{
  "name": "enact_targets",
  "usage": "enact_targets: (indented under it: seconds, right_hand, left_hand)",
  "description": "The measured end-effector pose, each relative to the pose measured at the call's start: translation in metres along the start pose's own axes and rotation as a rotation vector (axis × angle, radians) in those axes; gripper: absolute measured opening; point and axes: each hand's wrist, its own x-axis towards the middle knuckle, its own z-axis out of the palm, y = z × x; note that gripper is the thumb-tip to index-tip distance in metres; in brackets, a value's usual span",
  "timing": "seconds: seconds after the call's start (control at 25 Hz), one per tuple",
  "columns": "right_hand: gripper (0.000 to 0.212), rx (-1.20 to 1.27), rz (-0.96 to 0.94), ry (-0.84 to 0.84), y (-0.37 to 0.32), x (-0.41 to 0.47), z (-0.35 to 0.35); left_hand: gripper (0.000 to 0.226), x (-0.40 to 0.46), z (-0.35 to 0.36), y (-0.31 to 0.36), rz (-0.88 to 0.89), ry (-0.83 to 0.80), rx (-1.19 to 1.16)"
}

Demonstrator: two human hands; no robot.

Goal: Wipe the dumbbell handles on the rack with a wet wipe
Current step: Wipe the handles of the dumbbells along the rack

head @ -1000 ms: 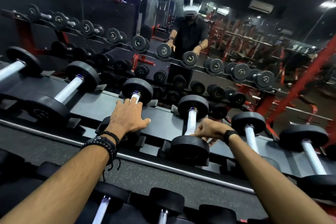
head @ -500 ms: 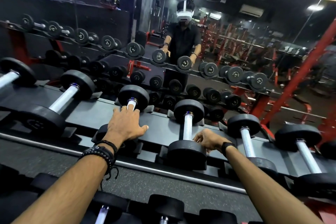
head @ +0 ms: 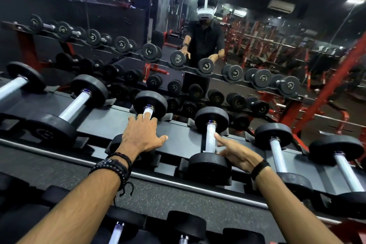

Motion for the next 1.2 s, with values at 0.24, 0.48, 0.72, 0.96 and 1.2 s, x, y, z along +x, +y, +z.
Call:
enact_targets:
  seconds: [0.24,0.48,0.72,0.96,1.2]
  right_hand:
    - [0.066,0.091,-0.034,-0.156,0.000,0.007,0.006]
    - [0.055,0.096,-0.026,-0.174,-0.006,0.017,-0.006]
    - [0.052,0.036,-0.036,-0.187,-0.002,0.031,0.017]
    - [0.038,-0.152,-0.128,-0.104,-0.003,0.016,0.019]
    - [0.024,-0.214,-0.199,0.132,0.008,-0.001,-0.006]
  left_hand:
    - [0.064,0.001,0.000,0.001,0.007,-0.013,-0.006]
    - [0.064,0.002,0.001,-0.006,-0.009,-0.005,-0.047]
    - [0.065,0.002,0.002,-0.004,0.000,-0.038,0.006]
    - [0.070,0.002,0.001,-0.008,-0.003,-0.071,0.034]
    - [0.069,0.002,0.002,-0.007,-0.001,-0.051,0.026]
